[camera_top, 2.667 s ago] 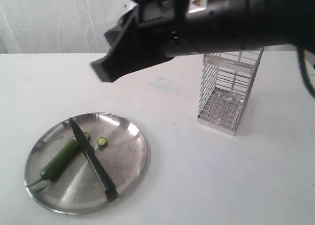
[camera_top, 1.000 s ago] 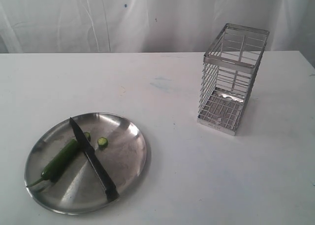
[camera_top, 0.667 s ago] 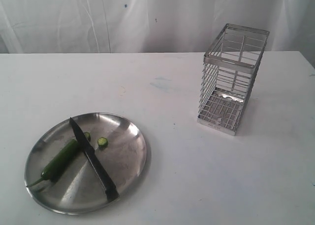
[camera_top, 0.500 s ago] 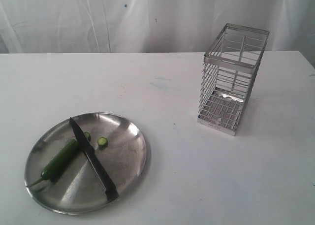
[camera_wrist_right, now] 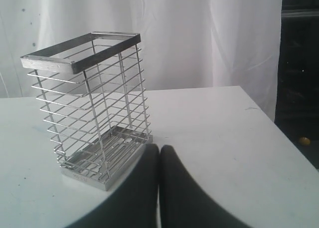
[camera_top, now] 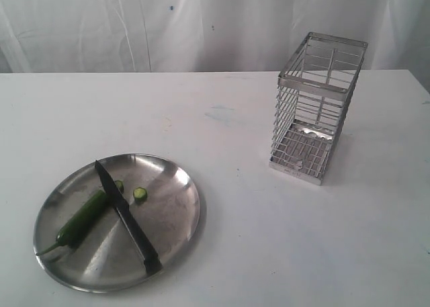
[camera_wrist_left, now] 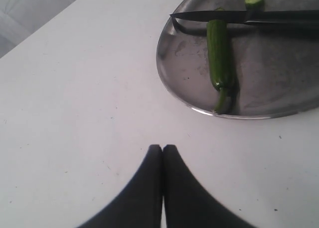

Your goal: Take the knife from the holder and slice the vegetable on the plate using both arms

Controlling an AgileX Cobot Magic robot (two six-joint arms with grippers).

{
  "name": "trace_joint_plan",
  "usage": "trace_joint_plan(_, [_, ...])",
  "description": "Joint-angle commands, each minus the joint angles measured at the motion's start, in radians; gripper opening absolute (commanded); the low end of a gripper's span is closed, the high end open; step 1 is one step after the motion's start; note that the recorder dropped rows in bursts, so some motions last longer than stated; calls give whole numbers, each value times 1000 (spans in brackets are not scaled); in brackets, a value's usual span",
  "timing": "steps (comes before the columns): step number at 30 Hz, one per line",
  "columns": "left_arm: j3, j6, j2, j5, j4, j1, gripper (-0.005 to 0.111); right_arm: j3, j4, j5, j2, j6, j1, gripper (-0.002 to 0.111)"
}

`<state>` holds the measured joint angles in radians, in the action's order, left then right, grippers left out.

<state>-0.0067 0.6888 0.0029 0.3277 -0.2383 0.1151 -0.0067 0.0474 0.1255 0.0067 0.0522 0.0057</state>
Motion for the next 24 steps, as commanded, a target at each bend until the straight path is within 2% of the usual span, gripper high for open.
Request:
trace_joint_plan(1, [7, -8, -3, 4, -6, 1, 0, 7, 6, 0, -7, 4, -6, 0])
trace_joint_plan(9, [7, -8, -3, 1, 5, 1, 0, 7, 6, 0, -7, 4, -6, 0])
trace_joint_plan(11, [7, -133, -3, -88, 29, 1, 0, 7, 6, 0, -7, 4, -6, 0])
trace_joint_plan(12, [7, -296, -3, -189, 66, -5, 0, 7, 6, 0, -7, 4, -6, 0])
trace_joint_plan(13, [7, -370, -3, -223, 108, -12, 0, 7, 6, 0, -7, 4, -6, 0])
trace_joint_plan(14, [7, -547, -3, -263, 228, -34, 0, 7, 6, 0, -7, 4, -6, 0])
trace_joint_plan(16, [7, -664, -3, -259, 256, -51, 0, 7, 6, 0, -7, 4, -6, 0])
trace_joint_plan(18, [7, -719, -3, -266, 256, -72, 0, 7, 6, 0, -7, 4, -6, 0])
trace_joint_plan(24, [7, -714, -3, -253, 256, -98, 0, 7, 6, 2, -7, 4, -6, 0])
